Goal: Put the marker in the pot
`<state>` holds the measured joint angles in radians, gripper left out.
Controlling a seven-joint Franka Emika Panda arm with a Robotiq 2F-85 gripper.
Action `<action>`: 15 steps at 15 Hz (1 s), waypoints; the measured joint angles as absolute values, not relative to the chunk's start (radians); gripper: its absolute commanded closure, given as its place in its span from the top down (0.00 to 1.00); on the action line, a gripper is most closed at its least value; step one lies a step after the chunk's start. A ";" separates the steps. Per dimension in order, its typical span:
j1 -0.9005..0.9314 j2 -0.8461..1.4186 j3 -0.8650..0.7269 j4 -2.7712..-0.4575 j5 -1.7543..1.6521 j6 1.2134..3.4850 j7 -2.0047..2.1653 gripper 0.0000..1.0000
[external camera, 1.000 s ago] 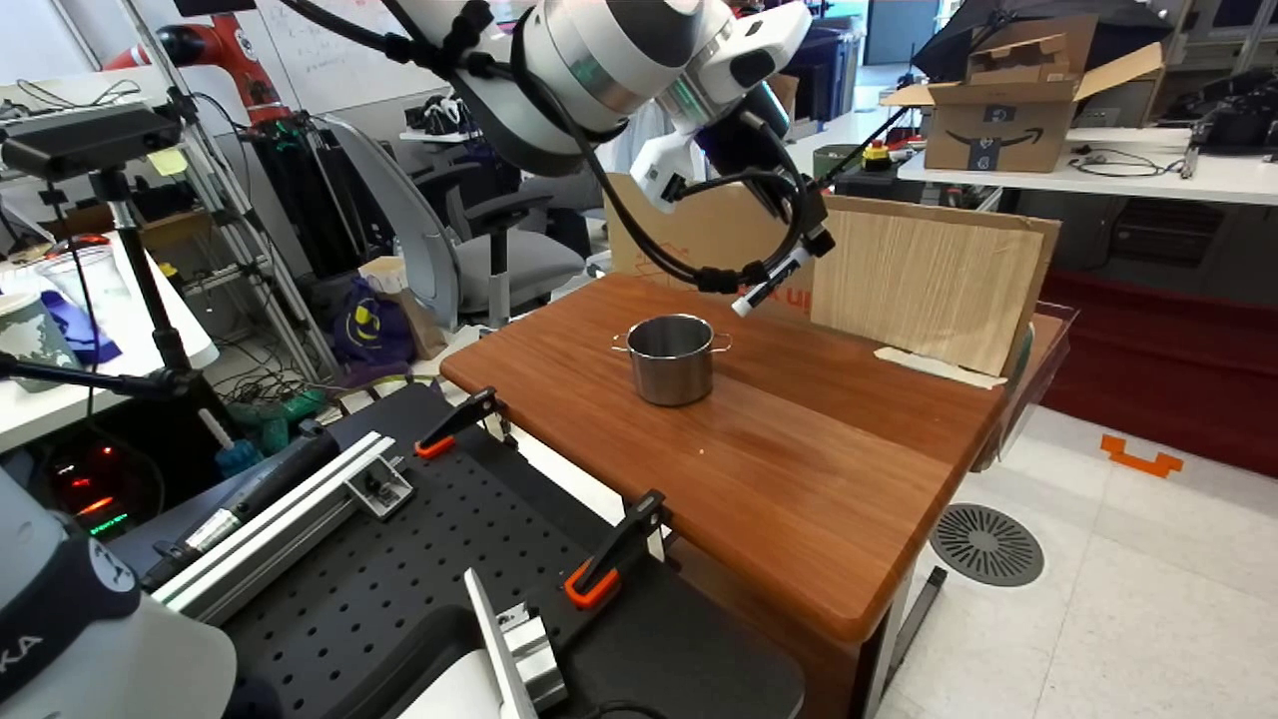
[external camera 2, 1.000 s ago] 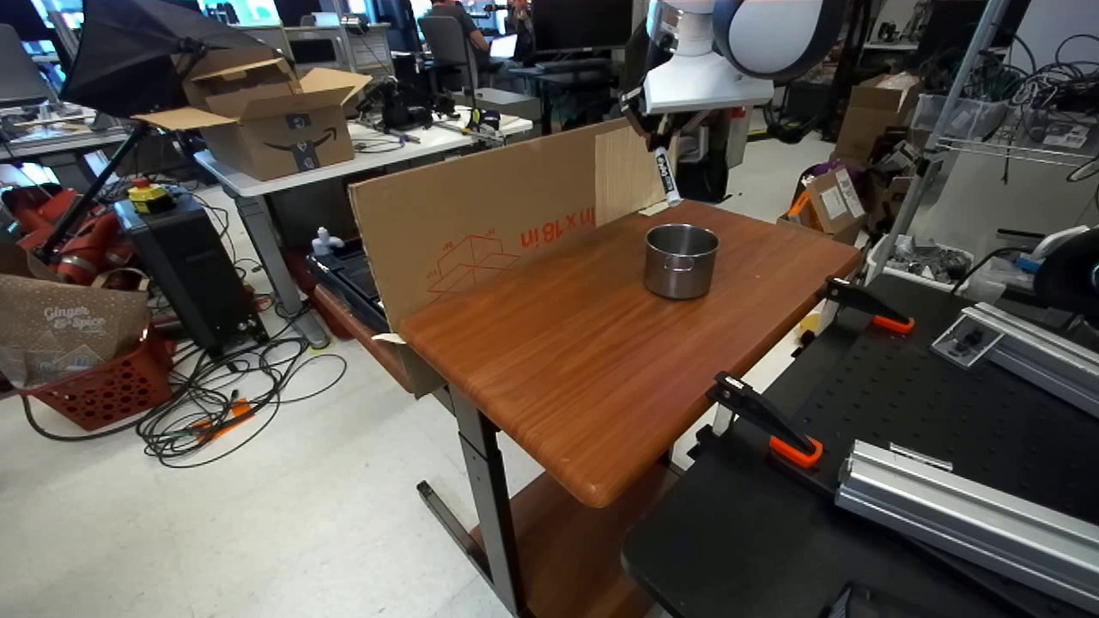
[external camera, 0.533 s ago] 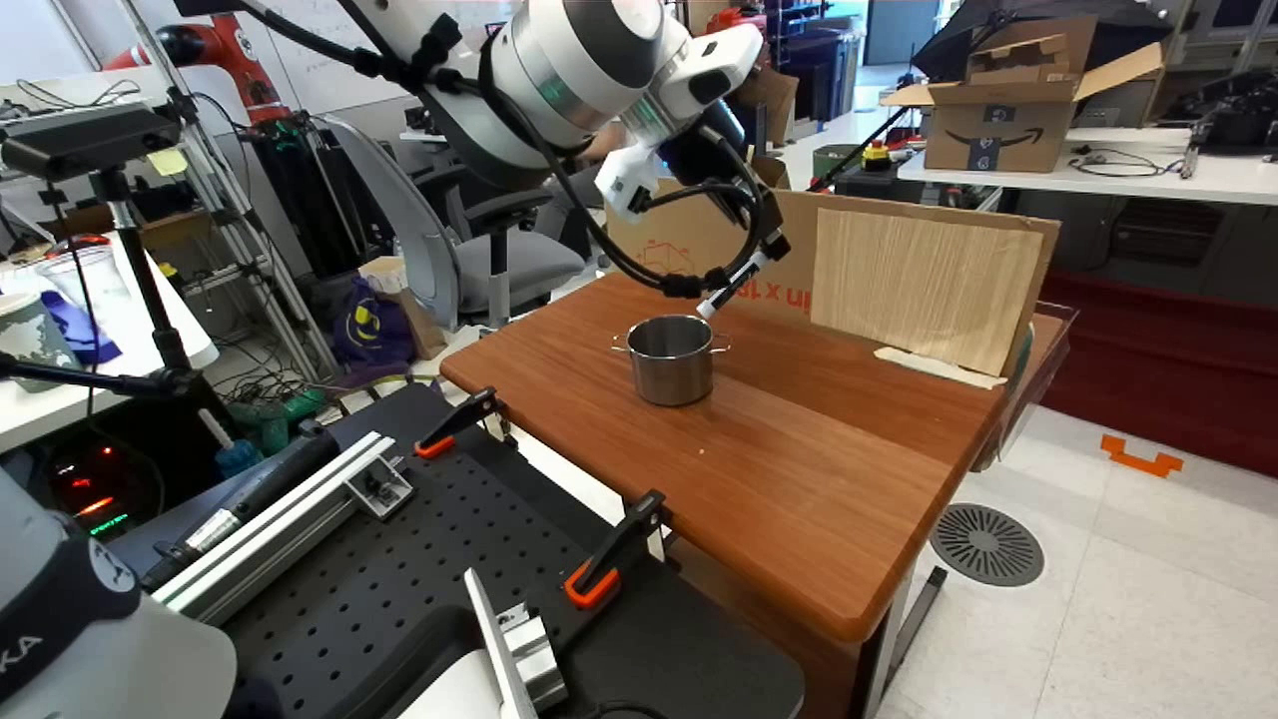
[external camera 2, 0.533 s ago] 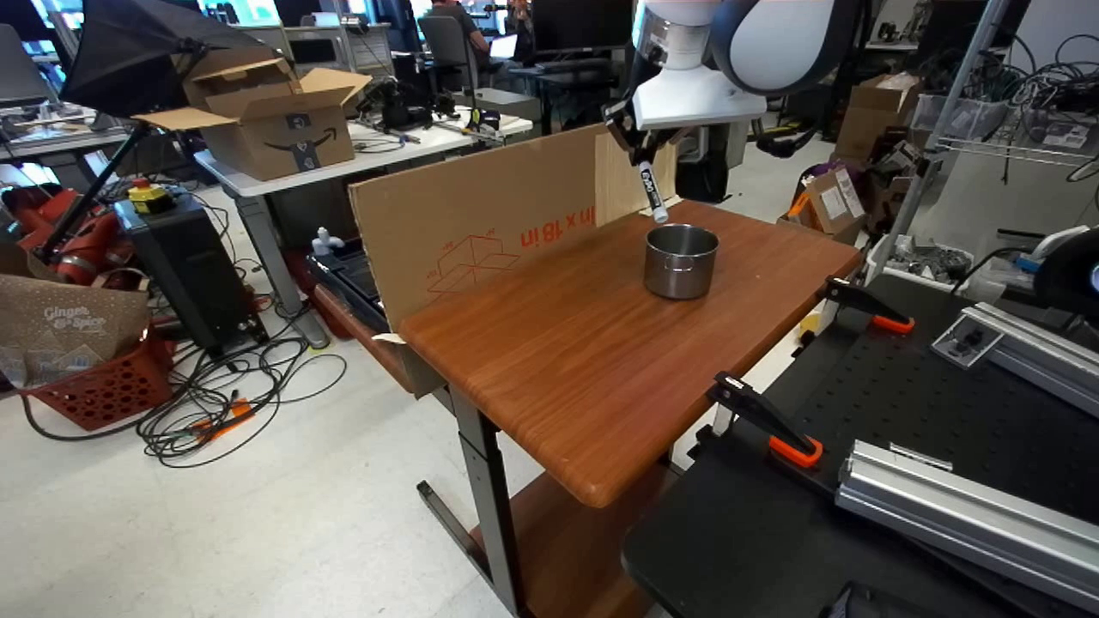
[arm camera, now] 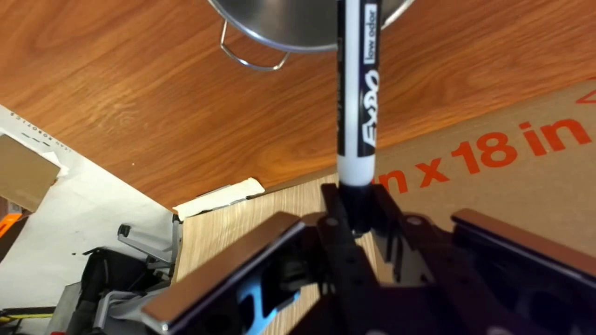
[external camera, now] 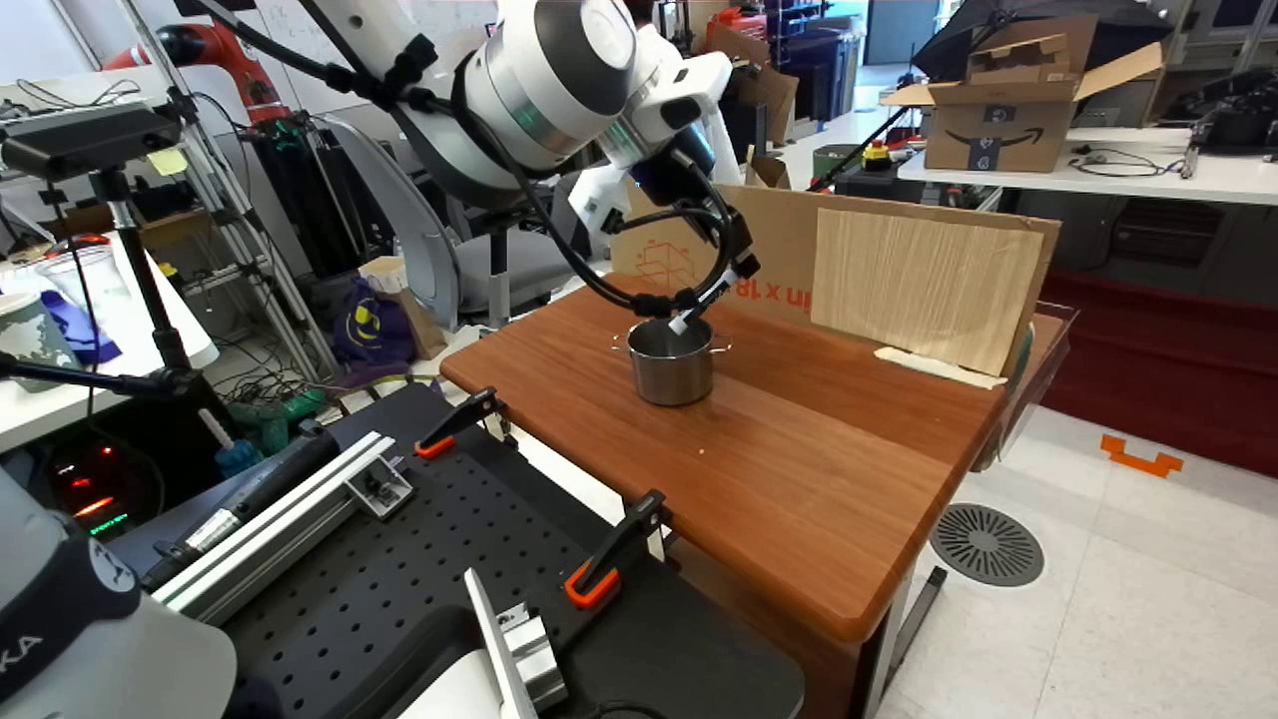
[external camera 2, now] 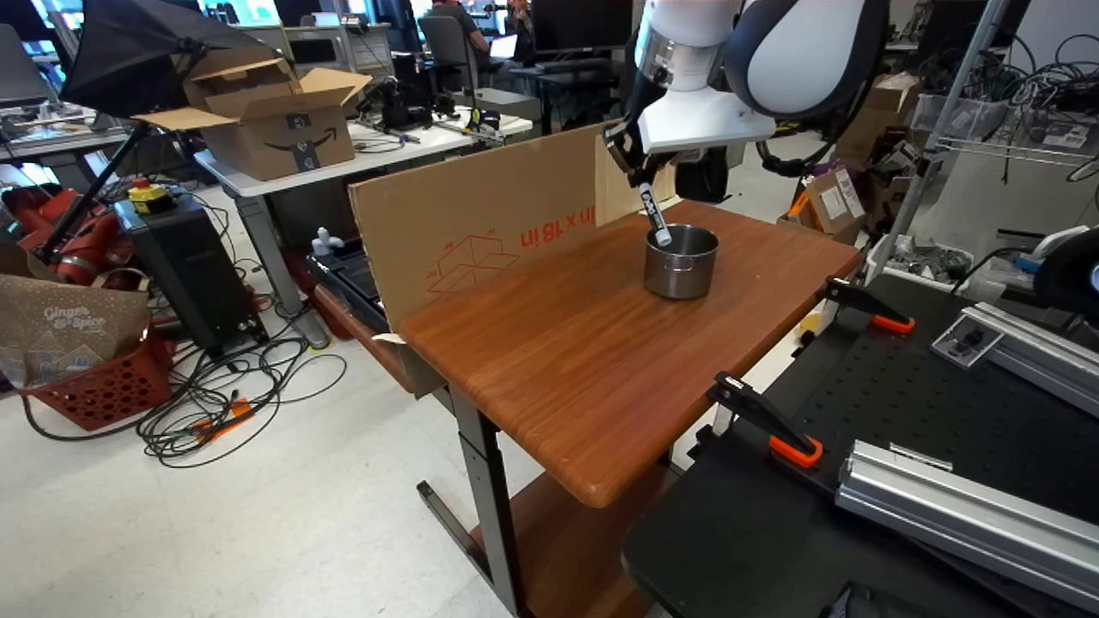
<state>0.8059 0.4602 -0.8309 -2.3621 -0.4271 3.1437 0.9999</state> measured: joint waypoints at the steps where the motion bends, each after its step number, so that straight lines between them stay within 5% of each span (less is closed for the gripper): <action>1: 0.809 0.460 -0.831 -2.372 -0.427 3.145 0.999 0.05; 11: 0.809 0.458 -0.810 -2.423 -0.427 3.145 0.975 0.05; 12: 0.803 0.458 -0.800 -2.427 -0.427 3.145 0.973 0.45; 15: 0.770 0.458 -0.758 -2.431 -0.427 3.145 0.968 0.59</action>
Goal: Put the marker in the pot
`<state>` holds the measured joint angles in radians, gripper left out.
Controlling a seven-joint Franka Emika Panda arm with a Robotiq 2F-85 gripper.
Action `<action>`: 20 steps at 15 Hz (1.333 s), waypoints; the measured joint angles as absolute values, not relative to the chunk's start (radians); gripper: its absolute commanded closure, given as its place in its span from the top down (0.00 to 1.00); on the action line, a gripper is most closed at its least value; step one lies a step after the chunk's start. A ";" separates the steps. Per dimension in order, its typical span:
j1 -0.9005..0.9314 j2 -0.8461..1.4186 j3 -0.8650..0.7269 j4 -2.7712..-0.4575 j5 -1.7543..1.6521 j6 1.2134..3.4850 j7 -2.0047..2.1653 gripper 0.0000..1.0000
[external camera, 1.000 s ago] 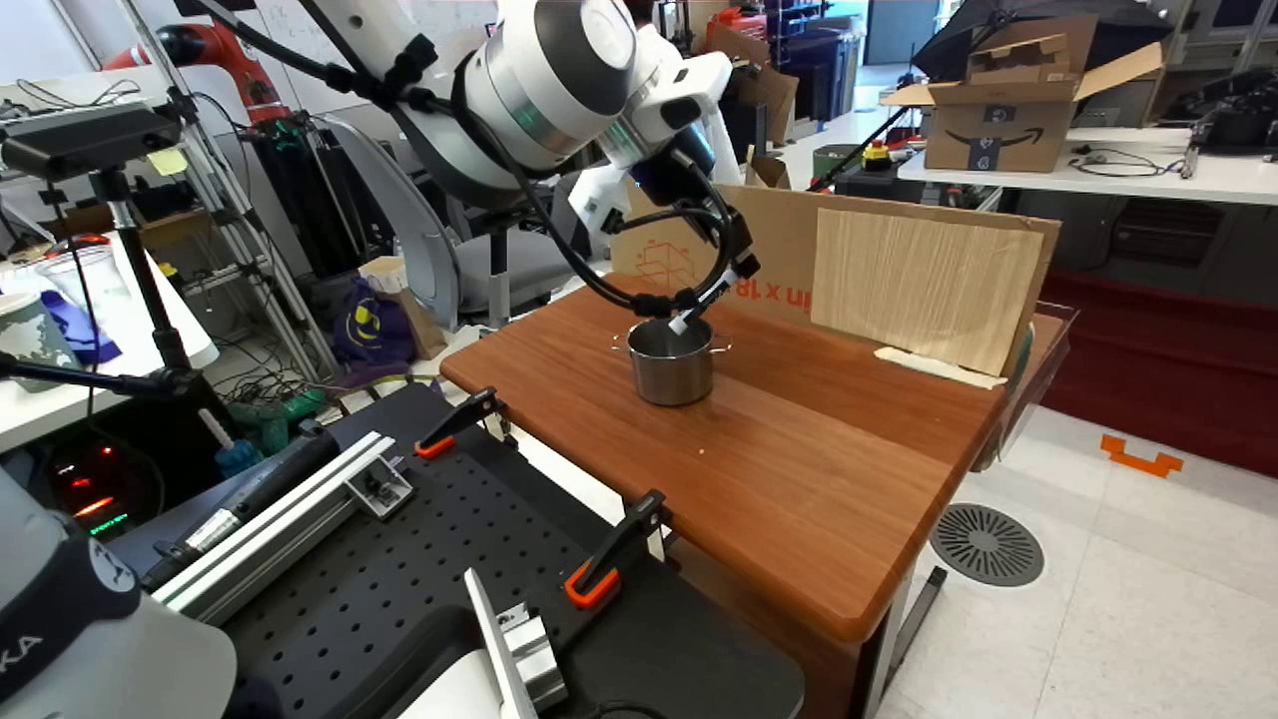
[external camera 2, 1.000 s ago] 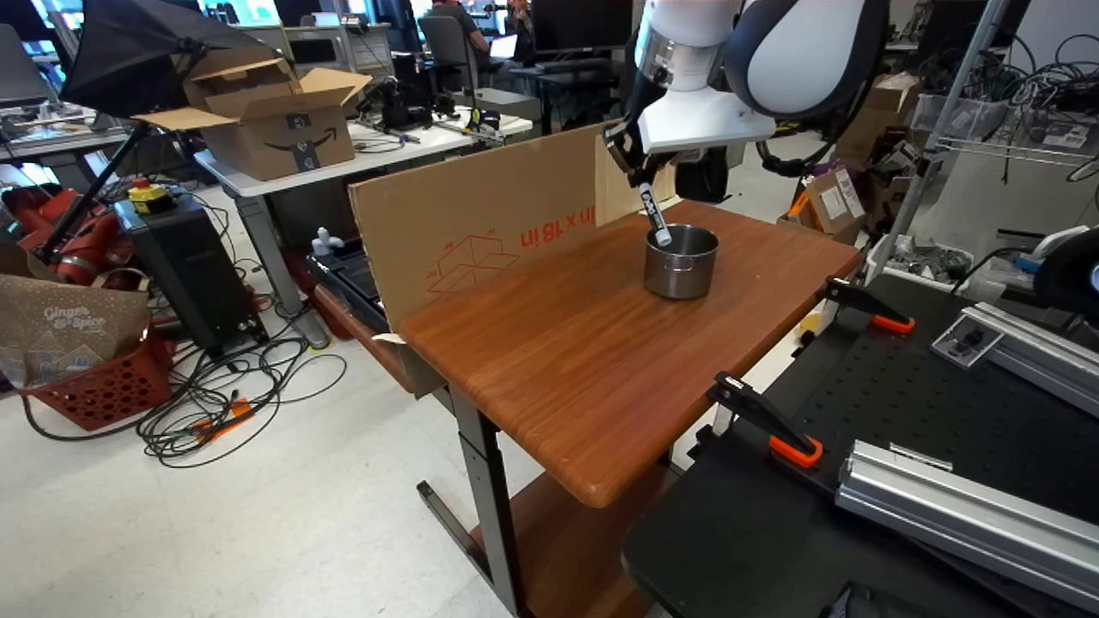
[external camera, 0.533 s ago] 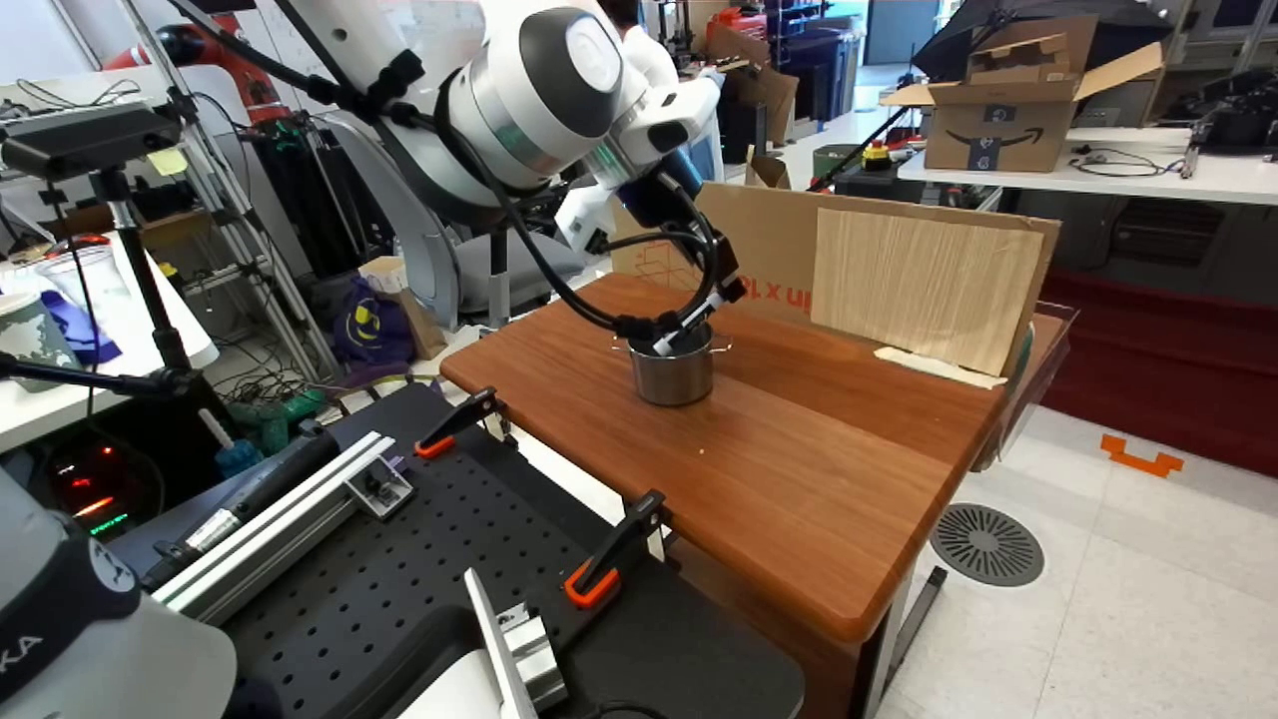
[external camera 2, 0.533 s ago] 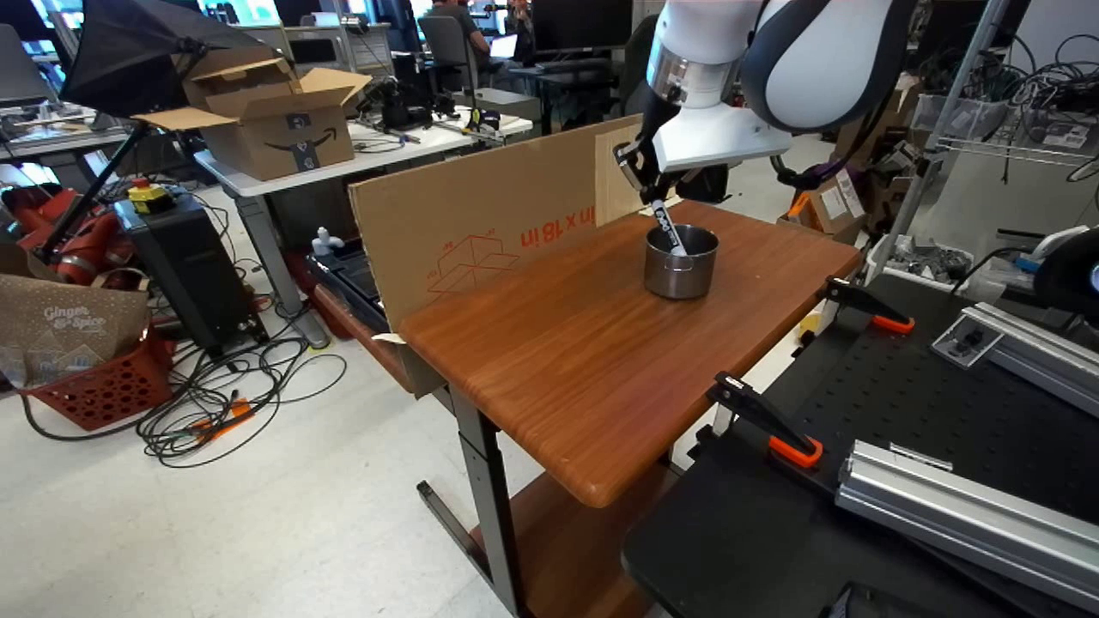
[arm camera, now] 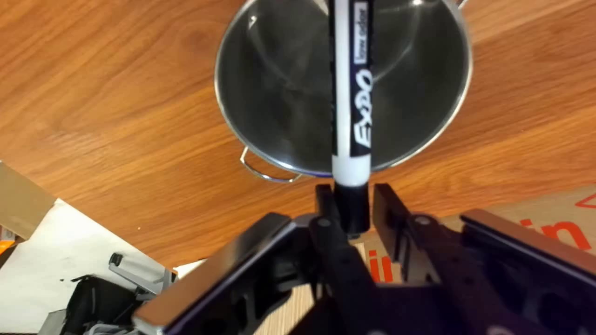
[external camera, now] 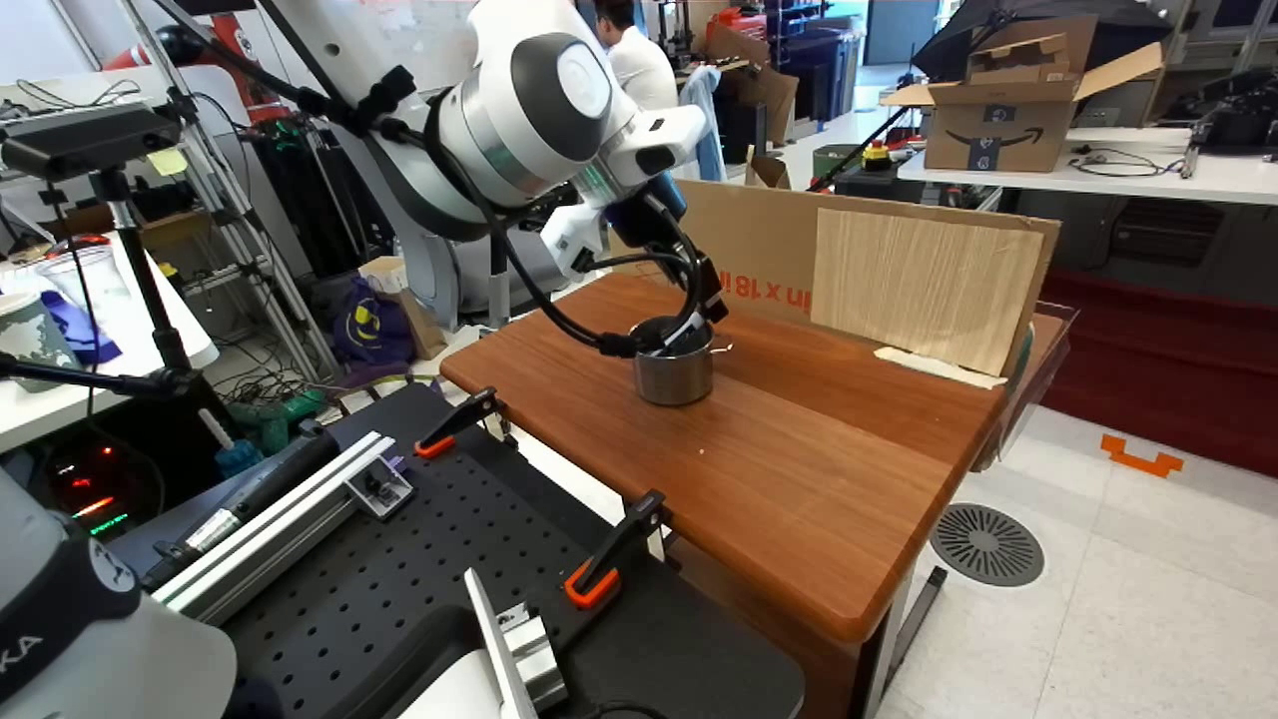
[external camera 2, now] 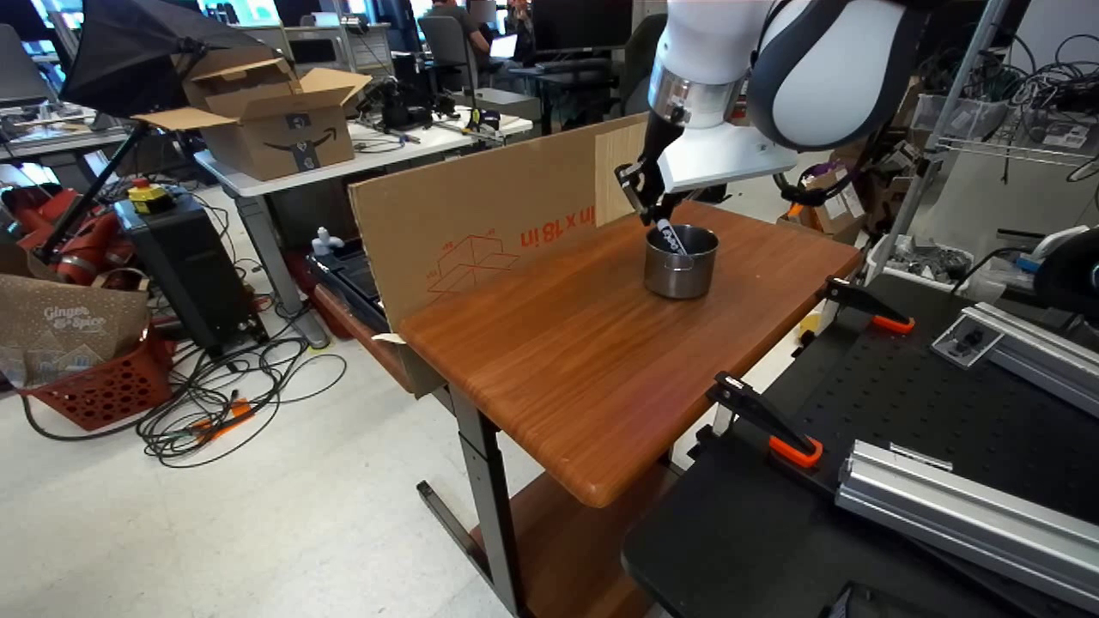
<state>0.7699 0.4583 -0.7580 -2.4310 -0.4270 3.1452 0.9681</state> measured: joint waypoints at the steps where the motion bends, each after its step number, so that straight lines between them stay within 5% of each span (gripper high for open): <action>1: 0.754 0.458 -0.742 -2.431 -0.427 3.145 0.966 0.67; 6: 0.677 0.458 -0.675 -2.421 -0.427 3.145 0.950 1.00; 20: 0.633 0.406 -0.658 -2.371 -0.427 3.143 0.922 1.00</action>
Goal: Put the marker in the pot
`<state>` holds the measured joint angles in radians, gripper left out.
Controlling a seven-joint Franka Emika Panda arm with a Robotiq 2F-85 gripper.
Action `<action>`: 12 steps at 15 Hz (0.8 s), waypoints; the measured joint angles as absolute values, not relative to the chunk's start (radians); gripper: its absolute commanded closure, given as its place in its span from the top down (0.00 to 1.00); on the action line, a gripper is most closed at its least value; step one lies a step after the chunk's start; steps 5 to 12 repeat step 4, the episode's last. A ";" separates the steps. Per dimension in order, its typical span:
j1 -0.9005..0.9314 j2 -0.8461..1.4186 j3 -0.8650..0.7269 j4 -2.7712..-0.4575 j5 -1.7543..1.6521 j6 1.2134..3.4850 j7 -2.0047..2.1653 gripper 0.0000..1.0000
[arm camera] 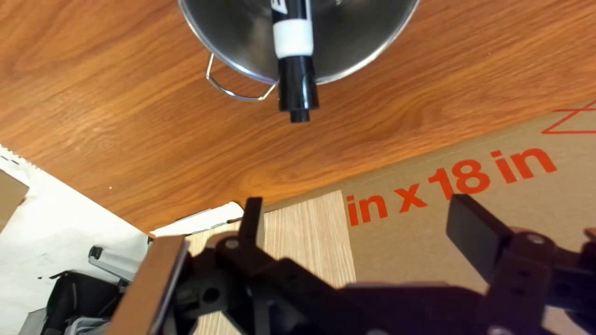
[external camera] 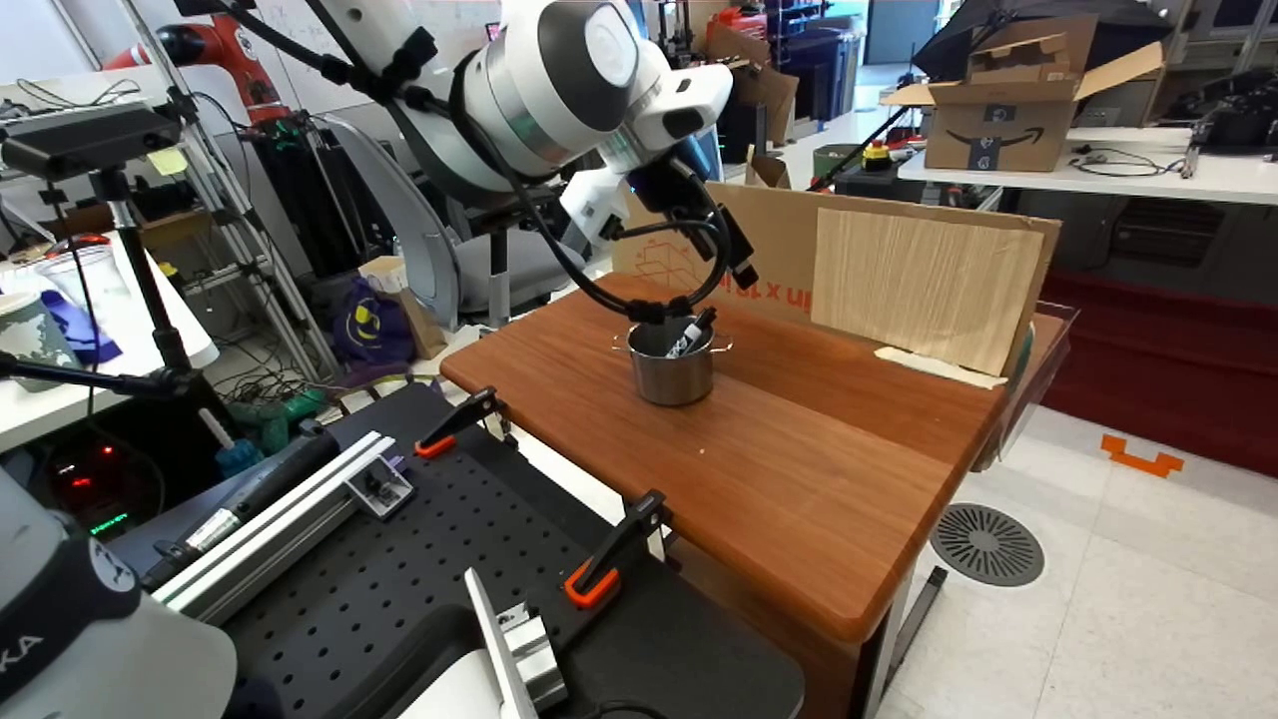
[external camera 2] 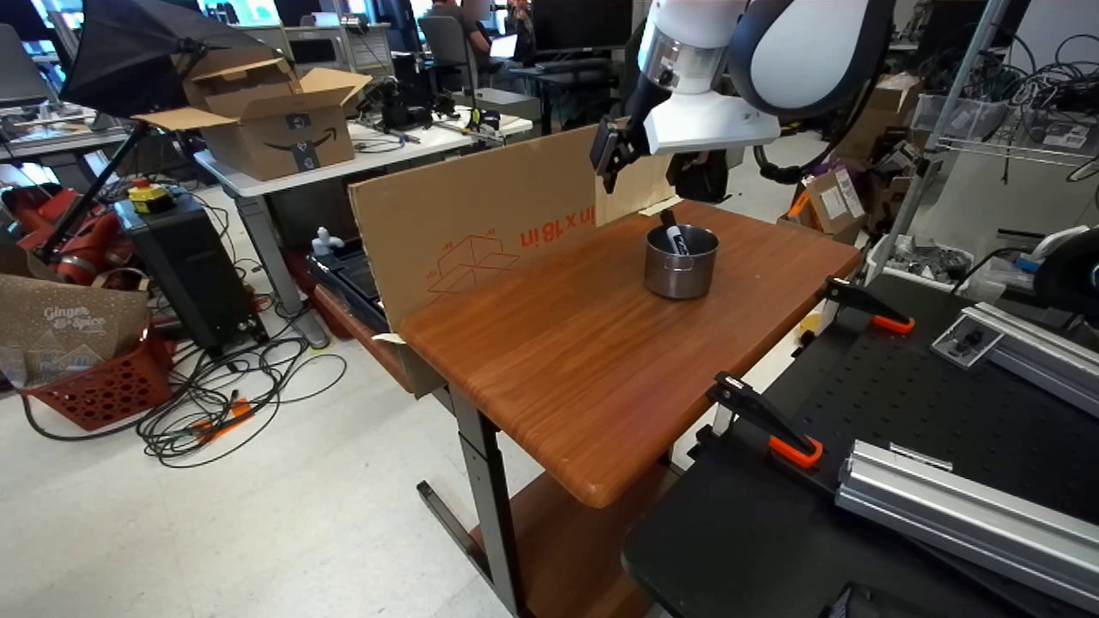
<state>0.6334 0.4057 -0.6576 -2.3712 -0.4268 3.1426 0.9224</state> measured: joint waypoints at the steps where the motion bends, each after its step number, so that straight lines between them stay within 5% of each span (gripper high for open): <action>1: 0.634 0.408 -0.658 -2.373 -0.427 3.143 0.922 1.00; 12: 0.634 0.411 -0.658 -2.374 -0.427 3.143 0.922 1.00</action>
